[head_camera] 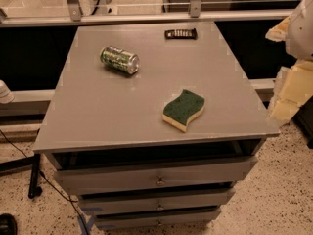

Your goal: Place green can upright

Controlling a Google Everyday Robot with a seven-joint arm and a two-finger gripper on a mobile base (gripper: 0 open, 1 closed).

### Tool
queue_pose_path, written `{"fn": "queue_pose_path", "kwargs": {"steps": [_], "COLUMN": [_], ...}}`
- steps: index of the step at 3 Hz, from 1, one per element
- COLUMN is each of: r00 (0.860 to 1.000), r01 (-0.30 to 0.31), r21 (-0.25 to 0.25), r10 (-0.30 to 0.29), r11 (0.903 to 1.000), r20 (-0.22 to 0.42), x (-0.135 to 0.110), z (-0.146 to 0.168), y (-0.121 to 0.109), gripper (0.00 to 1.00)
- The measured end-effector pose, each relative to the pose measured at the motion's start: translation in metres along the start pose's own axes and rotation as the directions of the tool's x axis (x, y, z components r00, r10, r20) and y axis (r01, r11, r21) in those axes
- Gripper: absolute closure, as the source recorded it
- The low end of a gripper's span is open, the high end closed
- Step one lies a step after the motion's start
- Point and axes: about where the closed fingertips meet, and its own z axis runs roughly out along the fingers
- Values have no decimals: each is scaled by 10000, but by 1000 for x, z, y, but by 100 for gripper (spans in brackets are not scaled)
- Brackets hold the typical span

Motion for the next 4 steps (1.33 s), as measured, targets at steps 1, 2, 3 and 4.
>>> {"fn": "queue_pose_path", "kwargs": {"steps": [1, 2, 3, 4], "r00": [10000, 9987, 9933, 9803], "r01": [0, -63, -209, -599], "r21": [2, 96, 49, -99], "r10": [0, 58, 202, 607], "r11": [10000, 9999, 9998, 9982], "r20": [2, 502, 1137, 1880], "x": [0, -29, -81, -140], "z": [0, 14, 42, 74], "y": [0, -5, -23, -49], "gripper": [0, 0, 0, 0]}}
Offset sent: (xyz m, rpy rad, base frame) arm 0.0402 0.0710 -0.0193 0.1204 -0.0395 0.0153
